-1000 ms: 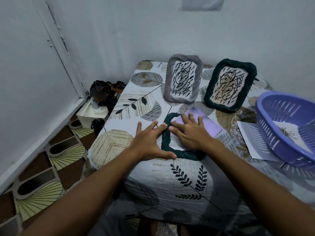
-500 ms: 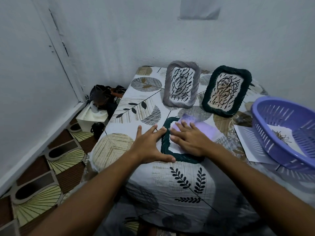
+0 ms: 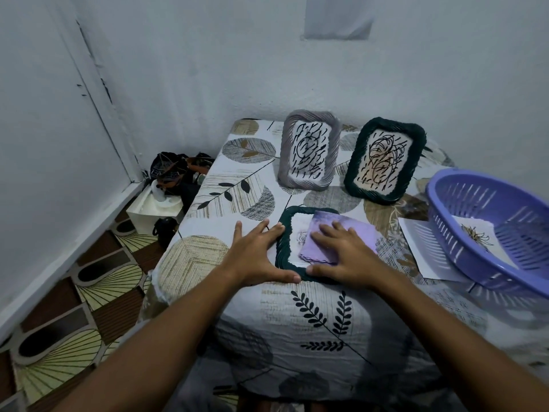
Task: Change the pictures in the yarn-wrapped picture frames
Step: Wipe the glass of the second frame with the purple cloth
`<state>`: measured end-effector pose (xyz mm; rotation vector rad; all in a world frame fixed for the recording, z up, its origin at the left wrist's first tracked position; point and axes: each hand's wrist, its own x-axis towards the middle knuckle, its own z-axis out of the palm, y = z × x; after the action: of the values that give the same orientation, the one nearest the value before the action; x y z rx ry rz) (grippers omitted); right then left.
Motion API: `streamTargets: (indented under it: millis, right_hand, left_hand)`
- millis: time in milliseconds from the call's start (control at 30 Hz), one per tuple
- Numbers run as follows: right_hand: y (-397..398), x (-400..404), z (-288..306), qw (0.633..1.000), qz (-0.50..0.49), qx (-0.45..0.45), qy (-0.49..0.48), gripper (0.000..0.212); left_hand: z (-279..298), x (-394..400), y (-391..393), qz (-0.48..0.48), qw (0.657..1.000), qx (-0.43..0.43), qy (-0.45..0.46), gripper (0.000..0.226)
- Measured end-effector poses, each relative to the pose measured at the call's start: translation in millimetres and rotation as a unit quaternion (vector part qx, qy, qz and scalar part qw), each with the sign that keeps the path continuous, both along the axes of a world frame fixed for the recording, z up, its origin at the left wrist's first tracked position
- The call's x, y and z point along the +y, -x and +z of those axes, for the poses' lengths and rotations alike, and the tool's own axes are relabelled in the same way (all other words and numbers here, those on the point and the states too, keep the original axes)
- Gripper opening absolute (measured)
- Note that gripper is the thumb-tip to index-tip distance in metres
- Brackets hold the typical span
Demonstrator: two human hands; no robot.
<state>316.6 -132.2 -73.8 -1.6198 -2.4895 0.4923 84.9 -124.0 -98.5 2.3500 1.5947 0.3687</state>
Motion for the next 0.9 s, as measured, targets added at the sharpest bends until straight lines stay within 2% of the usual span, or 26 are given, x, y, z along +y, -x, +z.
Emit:
streamTargets:
  millis: [333,600,800,900]
  right_hand:
    - [14.3,16.6,-5.6,0.996,-0.025,-0.079,-0.025,0.077]
    - [22.2,37.5,-2.0,0.996,-0.036,-0.066,-0.050,0.056]
    - [14.7,22.9,-7.0,0.998,0.000,0.014,-0.068,0.038]
    - [15.0,16.0,-2.6,0.995,-0.013,0.080,-0.057,0.030]
  left_hand:
    - [-1.8,0.0,0.1,-0.001,1.000,-0.003,-0.005,0.124]
    - [-1.8,0.4,0.4,-0.002,1.000,-0.006,-0.003,0.121]
    - [-1.4,0.4,0.1,0.000,1.000,-0.002,-0.003,0.127]
    - [0.6,-0.9,-0.5,-0.003,1.000,0.000,0.004,0.126]
